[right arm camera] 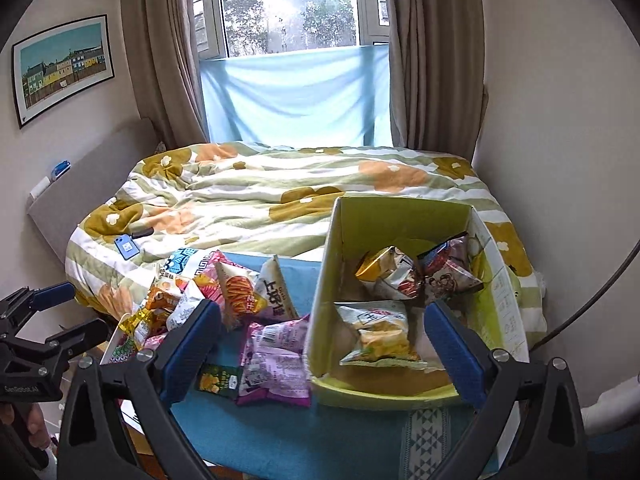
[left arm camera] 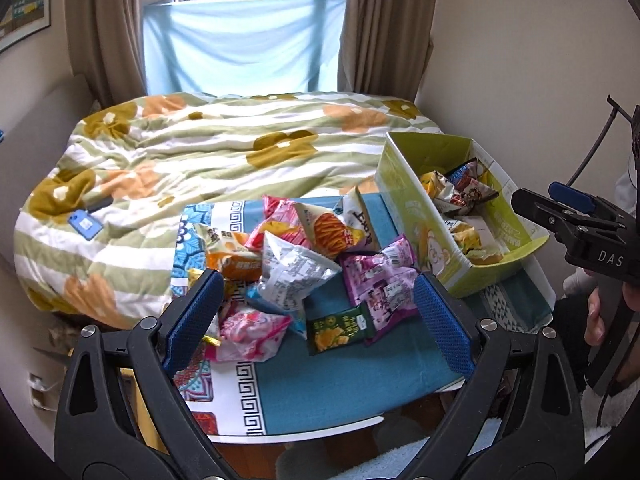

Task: Organize snacks
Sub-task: 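Withdraw both tools from the box toward the remaining snacks, then lower the left gripper onto the pink strawberry bag while the right reaches the white printed bag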

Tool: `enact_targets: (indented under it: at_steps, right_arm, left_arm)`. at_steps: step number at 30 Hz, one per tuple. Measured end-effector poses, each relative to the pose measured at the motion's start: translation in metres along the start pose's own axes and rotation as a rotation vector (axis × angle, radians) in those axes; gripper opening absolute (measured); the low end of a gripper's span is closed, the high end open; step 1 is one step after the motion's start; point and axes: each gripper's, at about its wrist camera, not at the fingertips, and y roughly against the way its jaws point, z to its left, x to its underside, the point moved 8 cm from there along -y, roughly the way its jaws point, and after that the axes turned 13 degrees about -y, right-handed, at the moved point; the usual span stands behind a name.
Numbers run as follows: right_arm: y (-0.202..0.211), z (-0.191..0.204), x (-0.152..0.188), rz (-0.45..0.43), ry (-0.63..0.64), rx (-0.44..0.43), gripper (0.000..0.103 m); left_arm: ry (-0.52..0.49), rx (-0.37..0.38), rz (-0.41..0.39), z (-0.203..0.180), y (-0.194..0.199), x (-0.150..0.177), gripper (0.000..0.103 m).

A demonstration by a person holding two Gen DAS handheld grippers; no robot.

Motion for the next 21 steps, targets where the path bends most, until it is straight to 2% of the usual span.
enact_targets:
  at_steps: [6,10,17,21]
  right_arm:
    - [-0.013,0.051,0.021,0.012,-0.005,-0.007,0.101]
    - [-0.033,0.073,0.042,0.054,-0.050,-0.045,0.101]
    - [-0.077,0.098,0.083,0.158,-0.059,-0.076,0.101]
    - [-0.105,0.106,0.101,0.203,-0.050,-0.099,0.101]
  left_arm:
    - [-0.034,0.053,0.013,0.044,-0.003,0.028,0.095]
    - [-0.100,0.093,0.038,0.060,-0.026,0.050,0.095]
    - [-0.228,0.111,0.076,0.056,-0.076,0.088,0.095]
    - [-0.285,0.097,0.104,0.047,-0.106,0.106,0.095]
